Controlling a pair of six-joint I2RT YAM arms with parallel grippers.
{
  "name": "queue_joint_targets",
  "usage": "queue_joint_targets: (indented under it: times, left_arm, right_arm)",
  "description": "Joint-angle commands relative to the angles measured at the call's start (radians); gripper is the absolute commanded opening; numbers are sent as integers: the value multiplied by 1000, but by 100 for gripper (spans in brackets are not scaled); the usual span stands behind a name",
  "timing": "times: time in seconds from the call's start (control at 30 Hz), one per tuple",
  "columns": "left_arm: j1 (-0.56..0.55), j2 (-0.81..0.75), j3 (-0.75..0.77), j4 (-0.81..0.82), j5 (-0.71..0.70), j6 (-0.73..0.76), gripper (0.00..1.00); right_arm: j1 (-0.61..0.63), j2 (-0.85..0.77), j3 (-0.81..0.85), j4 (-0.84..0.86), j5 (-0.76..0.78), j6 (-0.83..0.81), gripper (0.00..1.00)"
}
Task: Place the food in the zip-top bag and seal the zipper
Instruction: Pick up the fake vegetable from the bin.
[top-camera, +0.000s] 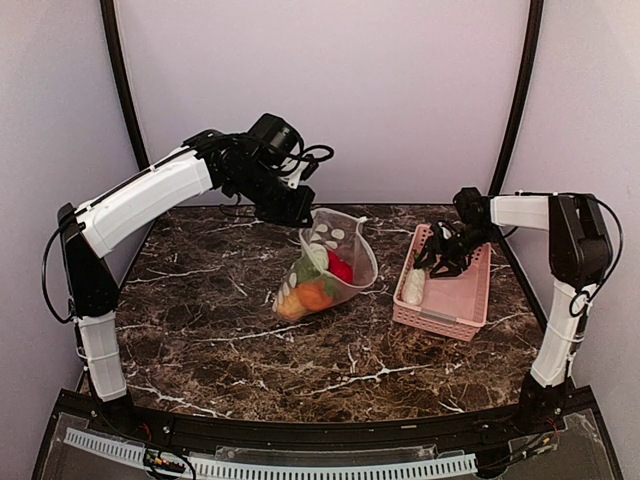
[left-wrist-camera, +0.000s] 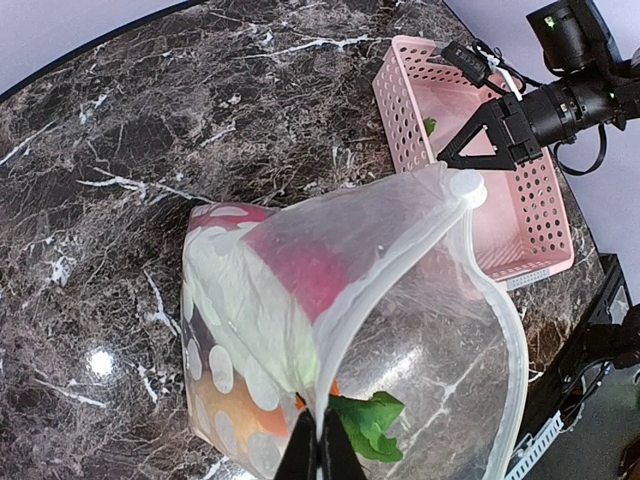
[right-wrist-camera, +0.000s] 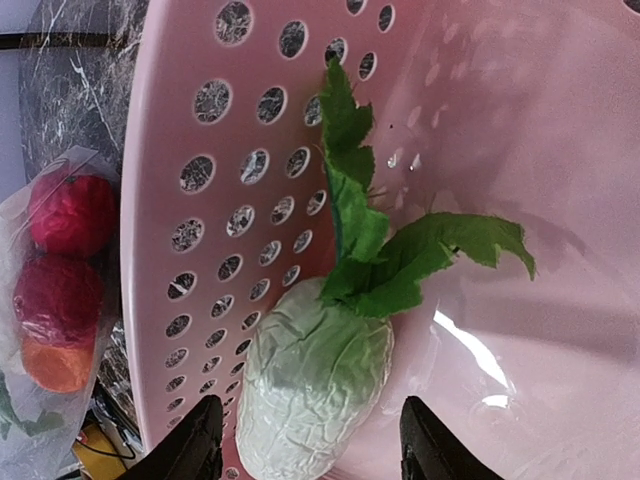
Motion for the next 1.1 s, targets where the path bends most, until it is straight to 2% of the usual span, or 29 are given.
queue_joint_targets:
  times: [0.0,0.4,0.7,0.8,0.9,1.07]
  left_arm:
    - [-4,-26,-26,15,12,-11,1]
    - [-4,-27,-37,26,17,-11,1]
    - [-5,-29,-55,22,19,-10,1]
    - [-5,-33,-58,23,17,-8,1]
    - [-5,-36,-61,25,16,-8,1]
    - [-5,-36,-70,29,18,-6,1]
  right_arm:
    - [-2,40,37,6,-13,0,58]
    - [-2,117,77,-9,-13,-16,58]
    - [6,165,108,-20,-69,-26,57]
    - [11,161,104,-19,-80,-31,52]
    - [11,142,97,-18,-83,-38,42]
    - [1,66,85,-23,-38,-53,35]
